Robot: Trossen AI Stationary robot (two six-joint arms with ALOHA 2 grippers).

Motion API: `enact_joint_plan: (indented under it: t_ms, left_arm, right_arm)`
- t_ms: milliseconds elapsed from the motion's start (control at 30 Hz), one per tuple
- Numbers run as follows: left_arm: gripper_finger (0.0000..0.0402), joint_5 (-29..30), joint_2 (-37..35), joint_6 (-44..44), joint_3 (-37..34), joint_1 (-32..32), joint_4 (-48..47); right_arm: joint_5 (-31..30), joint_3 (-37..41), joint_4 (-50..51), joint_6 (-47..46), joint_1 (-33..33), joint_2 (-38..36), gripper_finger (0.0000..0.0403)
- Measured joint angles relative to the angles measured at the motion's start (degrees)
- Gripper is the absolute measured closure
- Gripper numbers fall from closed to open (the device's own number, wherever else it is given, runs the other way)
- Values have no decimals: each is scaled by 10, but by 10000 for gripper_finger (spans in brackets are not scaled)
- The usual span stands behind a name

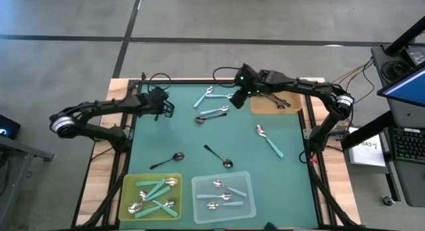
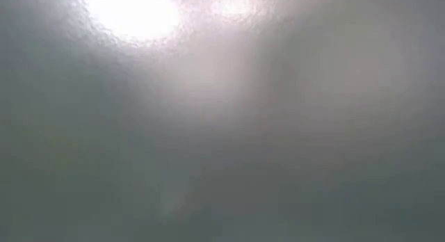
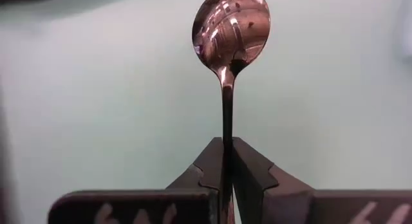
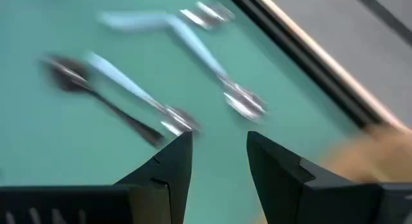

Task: Sort silverware by color (type)
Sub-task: Put the black spoon into the orange bin

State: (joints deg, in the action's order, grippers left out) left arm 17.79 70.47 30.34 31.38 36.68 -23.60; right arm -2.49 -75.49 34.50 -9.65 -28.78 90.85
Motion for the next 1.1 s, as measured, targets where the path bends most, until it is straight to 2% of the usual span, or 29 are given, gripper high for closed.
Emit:
enact_joint_plan:
  t_ms: [100, 200, 500, 600, 867, 1100]
  left_arm:
    - [399, -28, -38, 0, -3, -44, 41]
    - [399, -30, -60, 1, -3, -92, 88]
    - [400, -7, -45, 10, -2, -208, 261]
    - [400, -6, -23, 8, -1, -226, 319]
    - [400, -4, 46, 24, -1, -241, 386]
    - [400, -4, 91, 28, 0, -247, 466]
  right_arm:
    - [48, 35, -119, -35, 21, 4, 264]
    - [74, 59, -203, -74, 40, 21, 264]
    - [135, 58, -270, -135, 75, 76, 252]
    - [149, 58, -299, -167, 76, 76, 236]
    - [148, 56, -438, -237, 75, 73, 209]
    - [129, 56, -443, -260, 75, 75, 209]
